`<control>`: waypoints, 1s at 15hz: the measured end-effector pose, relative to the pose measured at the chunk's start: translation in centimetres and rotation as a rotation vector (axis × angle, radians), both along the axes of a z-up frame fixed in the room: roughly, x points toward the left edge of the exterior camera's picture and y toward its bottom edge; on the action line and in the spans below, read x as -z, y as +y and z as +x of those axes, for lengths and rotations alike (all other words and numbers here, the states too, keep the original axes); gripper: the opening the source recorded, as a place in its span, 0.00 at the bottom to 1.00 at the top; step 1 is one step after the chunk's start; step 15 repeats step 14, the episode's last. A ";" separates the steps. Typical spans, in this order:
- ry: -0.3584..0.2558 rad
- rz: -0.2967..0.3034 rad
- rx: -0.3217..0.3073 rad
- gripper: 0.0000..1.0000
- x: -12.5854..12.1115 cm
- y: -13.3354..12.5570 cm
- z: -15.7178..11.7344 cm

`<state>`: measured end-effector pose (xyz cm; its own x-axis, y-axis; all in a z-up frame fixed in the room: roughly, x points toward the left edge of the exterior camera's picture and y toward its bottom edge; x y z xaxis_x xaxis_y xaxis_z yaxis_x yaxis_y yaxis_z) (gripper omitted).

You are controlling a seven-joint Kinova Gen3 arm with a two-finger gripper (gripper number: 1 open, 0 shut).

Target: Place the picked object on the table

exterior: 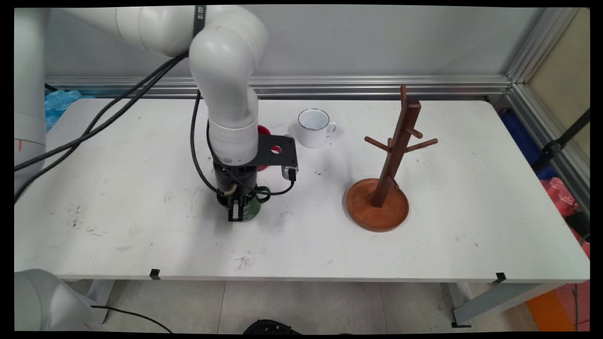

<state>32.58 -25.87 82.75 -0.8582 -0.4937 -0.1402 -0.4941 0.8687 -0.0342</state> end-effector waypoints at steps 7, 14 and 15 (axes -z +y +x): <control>-0.001 0.012 -0.002 1.00 0.8 -0.3 -0.5; 0.016 0.005 0.025 1.00 0.4 -0.1 -0.5; 0.016 0.005 0.025 1.00 0.4 -0.1 -0.5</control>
